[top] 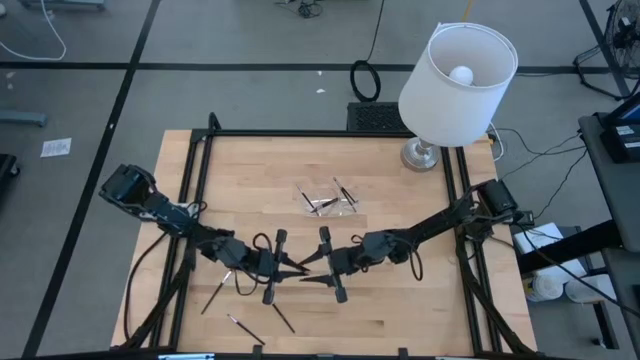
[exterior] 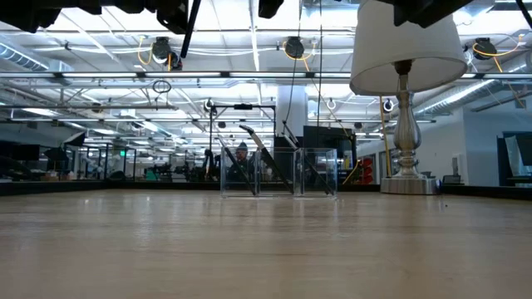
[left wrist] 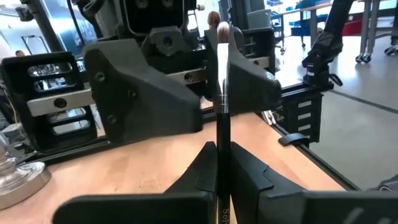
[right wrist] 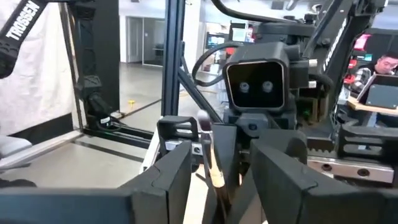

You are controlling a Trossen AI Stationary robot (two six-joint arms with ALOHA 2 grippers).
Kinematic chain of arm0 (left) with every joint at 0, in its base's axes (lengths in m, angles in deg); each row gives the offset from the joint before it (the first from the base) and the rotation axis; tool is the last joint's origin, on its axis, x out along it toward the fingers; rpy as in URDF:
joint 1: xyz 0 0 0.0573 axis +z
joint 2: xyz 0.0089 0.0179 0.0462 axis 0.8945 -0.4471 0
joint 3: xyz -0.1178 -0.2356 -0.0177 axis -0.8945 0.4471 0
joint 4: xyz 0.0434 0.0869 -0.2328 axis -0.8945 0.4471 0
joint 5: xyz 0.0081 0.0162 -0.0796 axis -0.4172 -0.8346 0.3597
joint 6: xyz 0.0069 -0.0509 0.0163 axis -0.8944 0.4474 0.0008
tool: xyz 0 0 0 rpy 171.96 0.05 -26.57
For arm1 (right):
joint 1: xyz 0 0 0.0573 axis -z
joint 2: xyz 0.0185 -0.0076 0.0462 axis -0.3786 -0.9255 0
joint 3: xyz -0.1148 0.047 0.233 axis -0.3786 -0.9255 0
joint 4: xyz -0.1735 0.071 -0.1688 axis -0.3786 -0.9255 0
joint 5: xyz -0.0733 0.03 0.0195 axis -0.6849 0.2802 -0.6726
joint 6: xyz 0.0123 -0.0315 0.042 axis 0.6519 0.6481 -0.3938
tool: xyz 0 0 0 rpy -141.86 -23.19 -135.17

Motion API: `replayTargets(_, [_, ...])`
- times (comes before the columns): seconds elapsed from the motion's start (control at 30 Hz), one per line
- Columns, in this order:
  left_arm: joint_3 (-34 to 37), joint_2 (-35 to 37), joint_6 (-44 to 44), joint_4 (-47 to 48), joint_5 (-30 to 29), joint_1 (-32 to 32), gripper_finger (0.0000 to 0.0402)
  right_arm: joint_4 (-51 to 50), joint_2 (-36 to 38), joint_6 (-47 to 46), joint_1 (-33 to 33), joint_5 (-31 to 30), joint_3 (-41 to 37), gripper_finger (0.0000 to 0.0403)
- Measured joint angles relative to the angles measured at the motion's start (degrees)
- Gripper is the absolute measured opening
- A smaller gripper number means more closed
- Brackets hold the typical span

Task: Pick & Place Makeup Supplies
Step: Put the makeup brush into the transparent organizer

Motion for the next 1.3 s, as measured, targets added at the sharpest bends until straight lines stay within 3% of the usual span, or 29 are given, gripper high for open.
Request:
replayTargets(0.23, [0.0,0.0,0.4,0.4,-0.1,0.5,0.0018,0.5,0.0,-0.9,-0.1,1.9,0.0,0.0134])
replayTargets(0.5, [0.0,0.0,1.3,0.9,-0.3,0.5,0.0018,-0.7,0.0,-2.9,0.9,2.8,0.0,0.0016])
replayTargets(0.87, [0.1,0.0,1.6,1.3,-0.4,0.6,0.0021,-1.7,0.1,-3.1,1.0,2.5,0.0,0.0007])
replayTargets(1.3, [0.1,0.2,-1.2,2.1,-0.4,0.3,0.0141,-4.2,0.0,-5.3,1.4,2.9,0.0,0.0004])
